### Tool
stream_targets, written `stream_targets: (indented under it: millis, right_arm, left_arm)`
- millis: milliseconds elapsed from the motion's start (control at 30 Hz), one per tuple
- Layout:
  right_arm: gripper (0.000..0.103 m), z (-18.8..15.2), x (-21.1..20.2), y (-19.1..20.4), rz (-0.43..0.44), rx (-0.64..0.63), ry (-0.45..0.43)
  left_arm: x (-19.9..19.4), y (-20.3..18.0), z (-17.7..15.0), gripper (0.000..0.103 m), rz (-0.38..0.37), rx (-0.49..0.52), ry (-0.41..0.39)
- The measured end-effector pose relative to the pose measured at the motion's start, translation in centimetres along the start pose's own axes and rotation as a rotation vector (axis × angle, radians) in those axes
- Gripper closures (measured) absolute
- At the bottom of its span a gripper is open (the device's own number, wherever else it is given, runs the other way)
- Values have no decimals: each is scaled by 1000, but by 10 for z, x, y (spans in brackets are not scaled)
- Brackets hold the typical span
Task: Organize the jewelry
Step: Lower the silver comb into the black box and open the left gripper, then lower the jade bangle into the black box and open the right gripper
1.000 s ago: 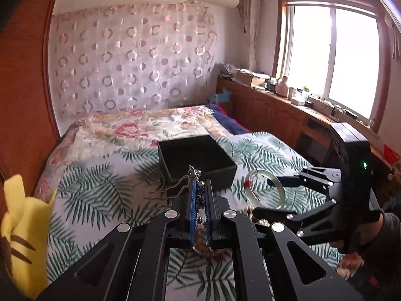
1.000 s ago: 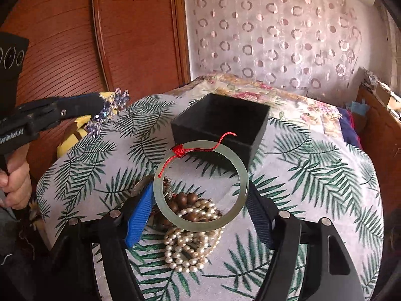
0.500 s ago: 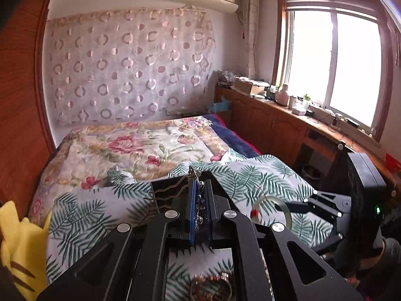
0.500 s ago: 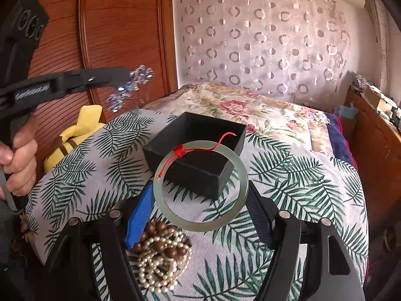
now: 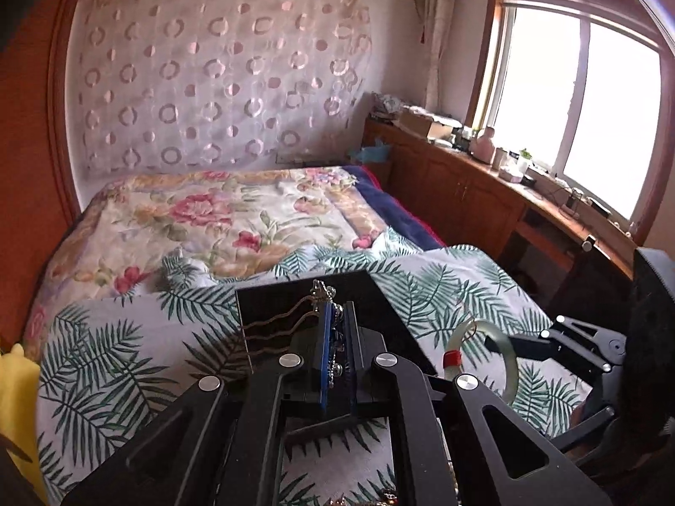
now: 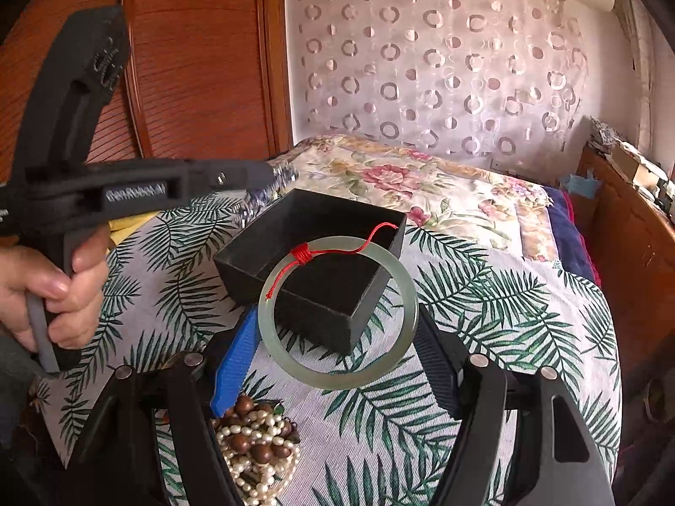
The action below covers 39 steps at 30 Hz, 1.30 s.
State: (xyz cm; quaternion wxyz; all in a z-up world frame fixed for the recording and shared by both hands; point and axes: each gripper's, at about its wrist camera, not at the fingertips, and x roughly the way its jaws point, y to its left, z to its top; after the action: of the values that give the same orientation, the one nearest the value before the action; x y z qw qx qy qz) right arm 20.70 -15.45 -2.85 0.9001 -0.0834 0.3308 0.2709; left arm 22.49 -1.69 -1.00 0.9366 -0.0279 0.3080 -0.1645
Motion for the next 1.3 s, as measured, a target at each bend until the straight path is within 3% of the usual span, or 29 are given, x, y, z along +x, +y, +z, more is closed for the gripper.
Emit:
stream_targets:
  millis: [300, 700, 767, 833, 967, 1033, 1133, 1300]
  right_arm:
    - [29, 4, 9, -6, 4, 8, 1]
    - [29, 22, 44, 2, 44, -31, 36]
    - [29, 28, 59, 6, 57, -39, 67]
    - [29, 34, 69, 8, 36, -46, 77]
    - [29, 43, 82, 11, 45, -31, 99]
    - [29, 44, 86, 14, 48, -39, 109]
    - [29, 42, 92, 18, 31, -54, 136]
    - [29, 43, 97, 21, 23, -67, 150]
  left_arm:
    - [6, 0, 6, 103, -43, -2, -11]
    - [-13, 31, -7, 102, 51, -24, -13]
    - [-17, 38, -13, 93, 78, -21, -11]
    - [-21, 43, -19, 68, 102, -17, -11]
    - [-29, 51, -31, 41, 137, -8, -10]
    - [-34, 54, -36, 18, 153, -5, -22]
    - [-42, 56, -45, 8, 175, -1, -42]
    - [-45, 56, -61, 8, 185, 7, -20]
